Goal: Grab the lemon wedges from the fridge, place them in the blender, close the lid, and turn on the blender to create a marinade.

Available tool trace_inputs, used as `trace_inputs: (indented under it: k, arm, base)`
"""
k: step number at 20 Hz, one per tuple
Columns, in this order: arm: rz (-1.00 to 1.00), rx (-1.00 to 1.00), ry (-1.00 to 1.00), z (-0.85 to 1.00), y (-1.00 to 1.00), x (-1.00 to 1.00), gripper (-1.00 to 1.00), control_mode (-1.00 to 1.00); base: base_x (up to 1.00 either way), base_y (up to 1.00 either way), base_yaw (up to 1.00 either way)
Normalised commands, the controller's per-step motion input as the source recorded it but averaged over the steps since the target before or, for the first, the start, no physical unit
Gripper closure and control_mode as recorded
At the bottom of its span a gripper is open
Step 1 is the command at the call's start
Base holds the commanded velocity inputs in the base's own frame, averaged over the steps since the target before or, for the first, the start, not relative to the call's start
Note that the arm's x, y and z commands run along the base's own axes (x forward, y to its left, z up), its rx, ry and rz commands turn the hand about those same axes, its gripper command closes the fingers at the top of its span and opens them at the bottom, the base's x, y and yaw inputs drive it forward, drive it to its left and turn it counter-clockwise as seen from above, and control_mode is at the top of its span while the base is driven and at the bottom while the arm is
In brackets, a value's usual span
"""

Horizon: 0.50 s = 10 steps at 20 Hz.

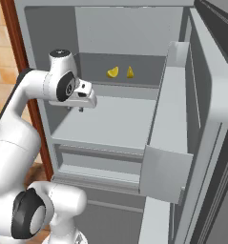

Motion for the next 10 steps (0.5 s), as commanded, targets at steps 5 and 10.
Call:
trace_inputs:
  k: [5, 10]
  arm:
    - [0.00, 0.02, -0.15, 0.00, -0.09, -0.04, -1.00, -1.00]
    - [-0.03, 0.10, -0.40, 0.35, -0.42, -0.25, -1.00, -1.00]
  base:
    - [0.00, 0.00, 0.00]
    - [0.00, 0.00, 0.00]
